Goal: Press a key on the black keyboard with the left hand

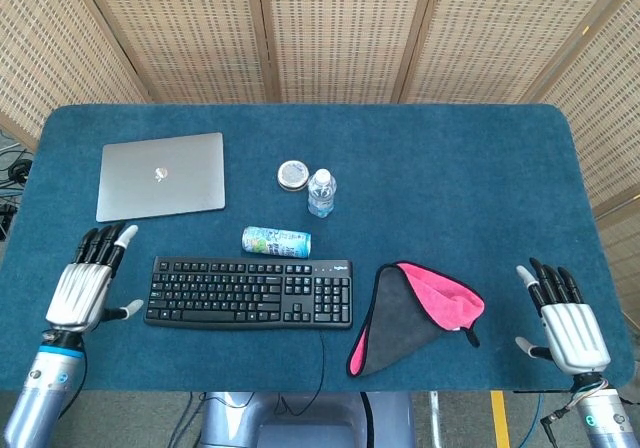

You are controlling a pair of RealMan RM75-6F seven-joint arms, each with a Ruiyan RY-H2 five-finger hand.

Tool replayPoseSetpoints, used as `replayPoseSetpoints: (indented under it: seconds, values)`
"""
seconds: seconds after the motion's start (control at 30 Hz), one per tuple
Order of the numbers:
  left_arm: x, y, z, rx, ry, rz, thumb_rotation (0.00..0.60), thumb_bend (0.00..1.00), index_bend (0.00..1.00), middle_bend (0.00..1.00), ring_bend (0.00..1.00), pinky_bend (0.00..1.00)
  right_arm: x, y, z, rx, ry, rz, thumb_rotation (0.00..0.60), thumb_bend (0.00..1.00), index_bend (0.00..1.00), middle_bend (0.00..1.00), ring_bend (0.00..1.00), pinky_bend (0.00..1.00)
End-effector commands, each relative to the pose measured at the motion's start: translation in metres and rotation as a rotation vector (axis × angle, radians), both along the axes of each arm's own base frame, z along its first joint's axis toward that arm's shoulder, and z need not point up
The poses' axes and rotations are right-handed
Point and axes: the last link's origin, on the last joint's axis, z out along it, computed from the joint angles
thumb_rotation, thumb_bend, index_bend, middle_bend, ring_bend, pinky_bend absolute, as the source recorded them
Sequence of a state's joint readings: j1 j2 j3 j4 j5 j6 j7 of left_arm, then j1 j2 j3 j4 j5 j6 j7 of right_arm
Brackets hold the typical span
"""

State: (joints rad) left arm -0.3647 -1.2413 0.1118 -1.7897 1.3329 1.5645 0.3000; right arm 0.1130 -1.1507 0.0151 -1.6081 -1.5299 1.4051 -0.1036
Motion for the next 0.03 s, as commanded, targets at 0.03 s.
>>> replayPoseSetpoints:
  seconds: [0.03]
  values:
    - [-0.0254,-0.0253,-0.0160,0.078,0.043,-0.027,0.600,0.11,0.00,0.00,0.00,0.00,-0.0002,-0.0004,-0.0006,0.001,0.004,-0.001,0.600,0.01,0.00,0.00,0.00,0.00]
